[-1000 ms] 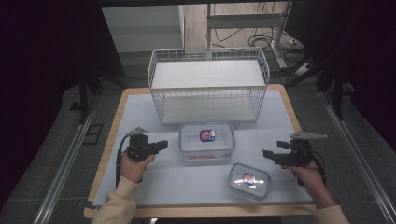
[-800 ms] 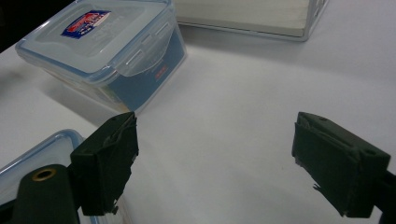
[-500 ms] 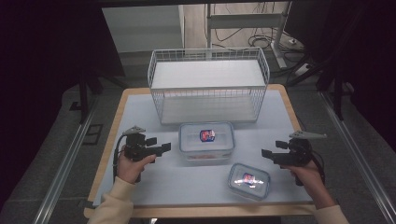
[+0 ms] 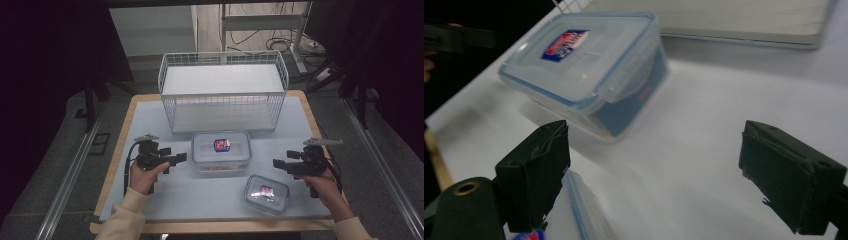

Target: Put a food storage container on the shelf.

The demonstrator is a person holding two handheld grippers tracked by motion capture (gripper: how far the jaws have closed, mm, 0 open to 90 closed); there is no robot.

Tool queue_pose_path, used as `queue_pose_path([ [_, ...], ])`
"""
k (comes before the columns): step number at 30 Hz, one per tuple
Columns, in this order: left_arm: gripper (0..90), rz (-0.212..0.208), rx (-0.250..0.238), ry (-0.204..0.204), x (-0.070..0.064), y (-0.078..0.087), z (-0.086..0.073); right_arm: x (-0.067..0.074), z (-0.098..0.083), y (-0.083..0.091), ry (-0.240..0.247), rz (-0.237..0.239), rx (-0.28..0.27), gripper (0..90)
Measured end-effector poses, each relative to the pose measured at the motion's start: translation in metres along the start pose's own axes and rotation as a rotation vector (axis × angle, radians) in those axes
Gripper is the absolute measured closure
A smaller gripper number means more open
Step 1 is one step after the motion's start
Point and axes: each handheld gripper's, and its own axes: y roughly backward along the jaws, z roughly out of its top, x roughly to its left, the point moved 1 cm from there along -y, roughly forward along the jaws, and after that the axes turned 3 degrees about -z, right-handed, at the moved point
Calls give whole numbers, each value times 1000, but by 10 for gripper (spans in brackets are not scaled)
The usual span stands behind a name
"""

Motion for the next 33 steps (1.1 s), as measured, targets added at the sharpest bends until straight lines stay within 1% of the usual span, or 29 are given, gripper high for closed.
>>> queue_pose_path([
  [1,161,-5,2,8,0,-2,1,0,0,0,0,0,0,126],
  [3,160,-17,7,24,3,-8,3,3,4,-6,-5,13,12,126],
  [4,151,-31,2,41,4,-13,4,5,10,-15,-16,35,26,126],
  [5,151,-36,2,49,5,-15,5,6,13,-19,-22,44,32,126],
  [6,149,-41,11,60,6,-21,8,7,16,-23,-24,48,40,125],
  [7,147,-41,11,60,6,-21,8,7,16,-23,-24,48,40,125],
  [8,145,-42,18,64,6,-25,10,9,24,-32,-15,47,62,120],
  [9,144,-54,29,72,7,-31,13,10,26,-35,-15,48,70,118],
  [10,142,-54,29,72,7,-31,13,10,26,-35,-15,48,70,118],
  [11,142,-58,37,75,7,-34,14,13,33,-43,-17,55,88,111],
  [12,142,-79,49,94,7,-42,16,14,35,-47,-23,61,96,108],
  [13,141,-79,49,94,7,-42,16,14,35,-47,-23,61,96,108],
  [15,137,-106,71,107,8,-50,15,16,39,-54,-30,68,105,106],
  [16,132,-124,88,125,10,-58,14,18,41,-60,-32,72,112,104],
  [17,132,-124,88,125,10,-58,14,18,41,-60,-32,72,112,104],
  [18,132,-141,105,143,12,-64,12,18,42,-66,-40,80,118,104],
  [20,135,-163,111,159,13,-67,11,18,43,-69,-43,84,124,103],
  [21,141,-163,111,159,13,-67,11,18,44,-72,-50,90,125,103],
  [22,147,-177,121,164,13,-70,11,18,44,-74,-58,95,128,103],
  [25,162,-183,131,164,13,-72,10,18,45,-78,-70,101,133,104],
  [26,190,-182,142,159,13,-73,9,18,47,-83,-72,100,147,103],
  [28,197,-177,143,161,13,-73,8,18,47,-84,-73,100,152,103],
  [29,215,-181,142,164,13,-74,8,18,48,-87,-81,102,159,103],
  [30,231,-188,142,169,15,-73,8,17,49,-92,-100,109,173,103],
  [31,238,-188,142,169,15,-73,8,17,49,-92,-100,109,173,103],
  [32,247,-199,138,181,17,-72,8,15,48,-97,-114,109,188,104],
  [33,252,-199,138,181,17,-72,8,15,48,-97,-114,109,188,104],
])
